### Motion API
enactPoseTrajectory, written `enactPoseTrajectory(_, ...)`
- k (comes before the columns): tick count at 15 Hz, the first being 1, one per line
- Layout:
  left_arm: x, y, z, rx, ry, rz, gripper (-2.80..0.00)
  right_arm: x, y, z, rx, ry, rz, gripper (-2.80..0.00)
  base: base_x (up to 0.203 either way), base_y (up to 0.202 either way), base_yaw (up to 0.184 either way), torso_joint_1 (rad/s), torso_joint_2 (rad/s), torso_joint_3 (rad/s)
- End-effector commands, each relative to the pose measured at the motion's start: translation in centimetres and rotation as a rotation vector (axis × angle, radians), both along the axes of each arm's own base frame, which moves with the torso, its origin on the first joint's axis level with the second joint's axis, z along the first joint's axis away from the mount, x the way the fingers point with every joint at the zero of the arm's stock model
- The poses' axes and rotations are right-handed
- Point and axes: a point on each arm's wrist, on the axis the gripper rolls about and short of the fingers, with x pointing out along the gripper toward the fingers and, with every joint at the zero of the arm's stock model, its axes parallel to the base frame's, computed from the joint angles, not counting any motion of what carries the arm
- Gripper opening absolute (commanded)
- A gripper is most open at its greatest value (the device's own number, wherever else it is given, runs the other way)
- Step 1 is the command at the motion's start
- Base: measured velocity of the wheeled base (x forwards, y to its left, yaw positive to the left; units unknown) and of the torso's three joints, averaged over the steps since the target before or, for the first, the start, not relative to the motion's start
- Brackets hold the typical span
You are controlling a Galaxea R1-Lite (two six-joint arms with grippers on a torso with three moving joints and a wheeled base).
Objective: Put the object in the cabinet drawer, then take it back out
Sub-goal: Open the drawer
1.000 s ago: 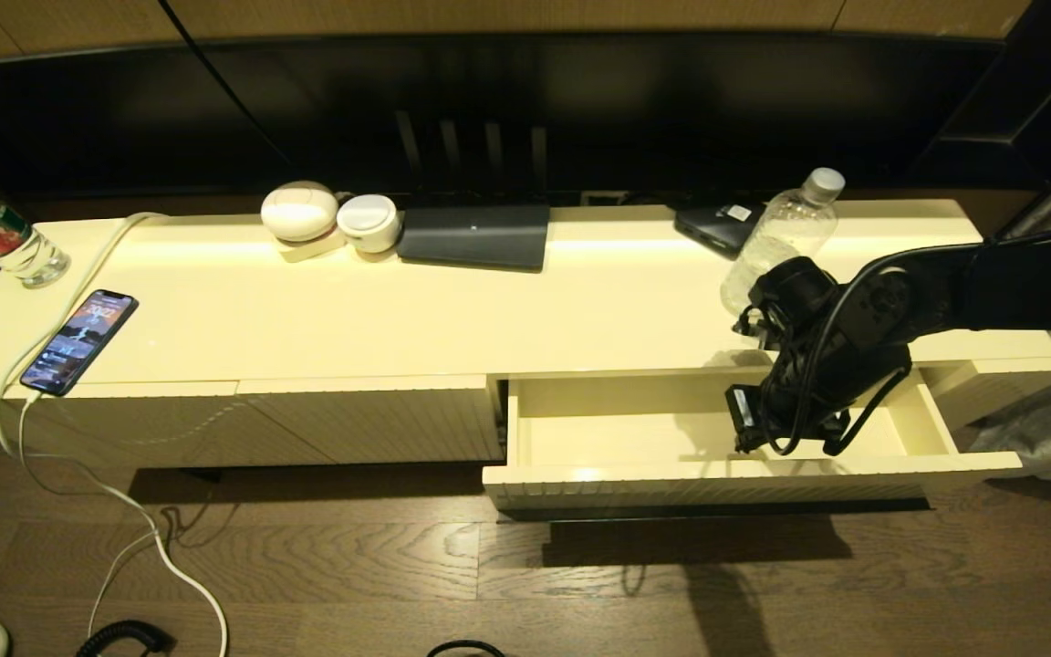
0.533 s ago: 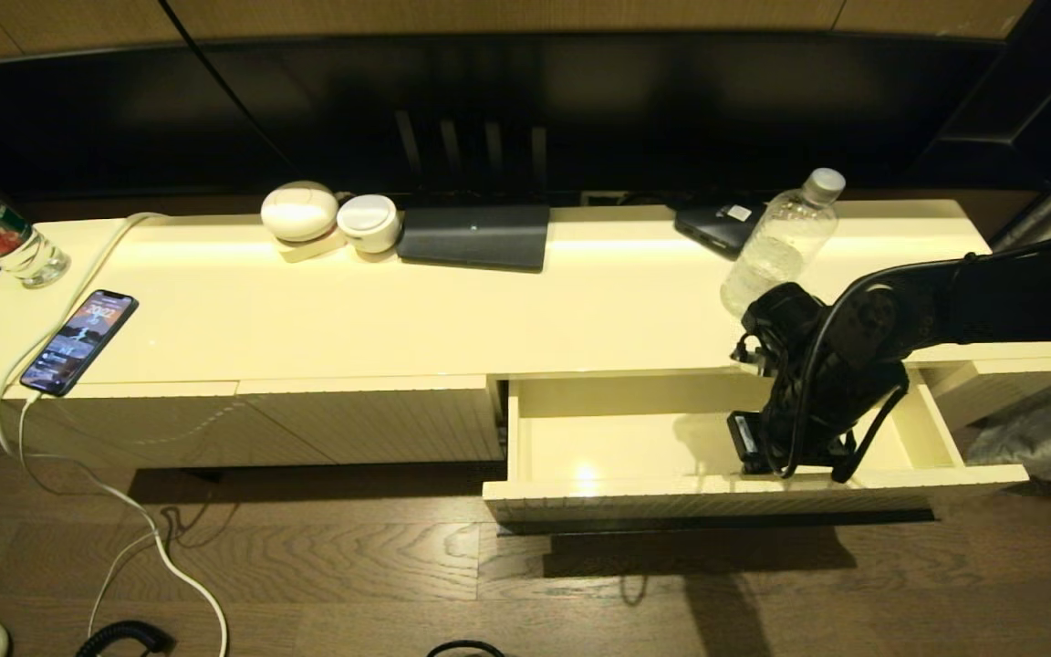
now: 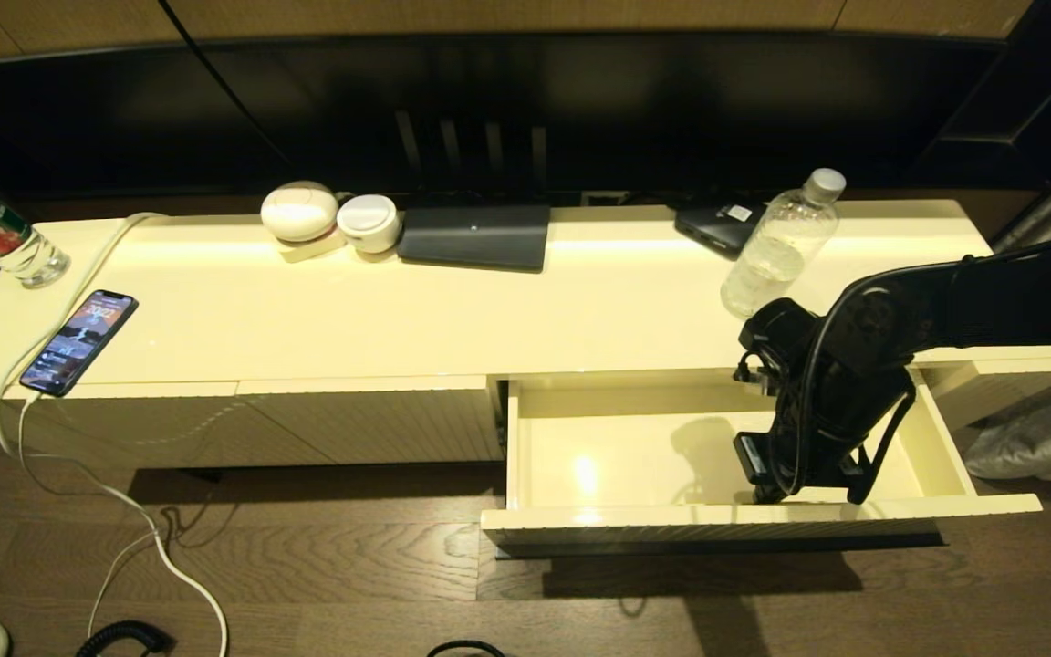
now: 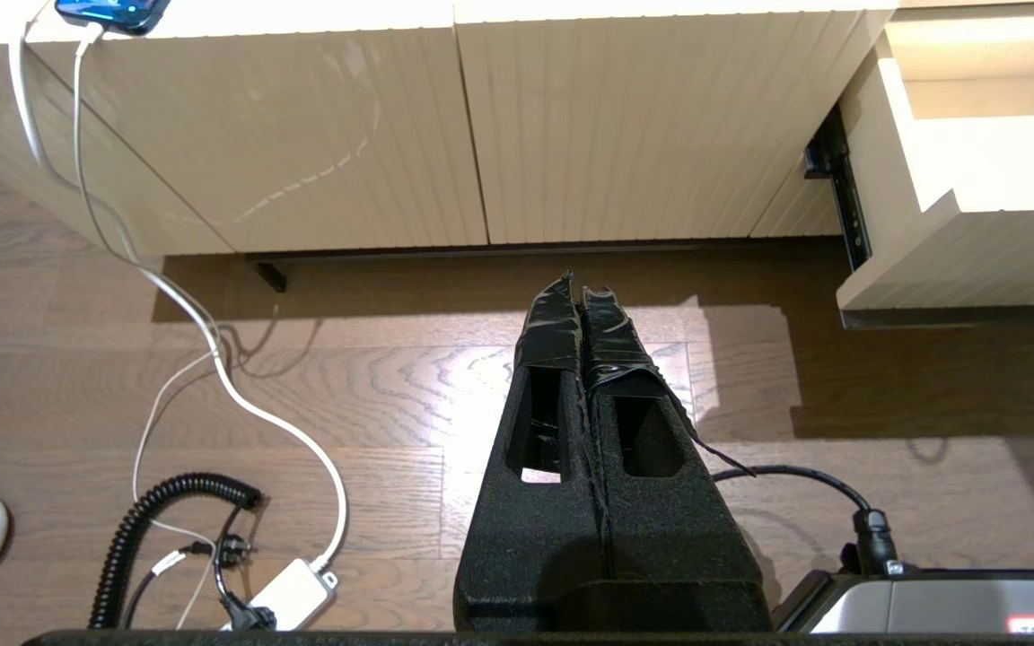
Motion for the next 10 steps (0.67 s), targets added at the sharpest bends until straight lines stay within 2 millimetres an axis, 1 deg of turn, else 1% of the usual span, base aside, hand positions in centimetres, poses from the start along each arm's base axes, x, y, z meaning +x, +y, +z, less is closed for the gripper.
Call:
enactPoseTrajectory(1,0.0,0.0,0.0,0.000,0.001,0.001,-2.80,-0.7,0.1,-0.5,-0.009,0.040,0.003,-2.80,0.000,0.000,0.000,0.000,0.00,0.000)
enactPoseTrajectory(4,0.0,0.0,0.0,0.000,0.001,0.001,-2.80,-1.4,0.4,-1.3,-0.016,0.085,0.000,-2.80,0.000,0.000,0.000,0.000,0.00,0.000)
enactPoseTrajectory(6,0.0,0.0,0.0,0.000,0.001,0.000,-2.80,-1.7,0.4,-2.3,-0.027,0.123,0.002,-2.80,0.000,0.000,0.000,0.000,0.00,0.000)
enactPoseTrajectory(10,0.0,0.0,0.0,0.000,0.001,0.001,-2.80,-1.9,0.4,-2.6,-0.030,0.138,-0.002,-2.80,0.000,0.000,0.000,0.000,0.00,0.000)
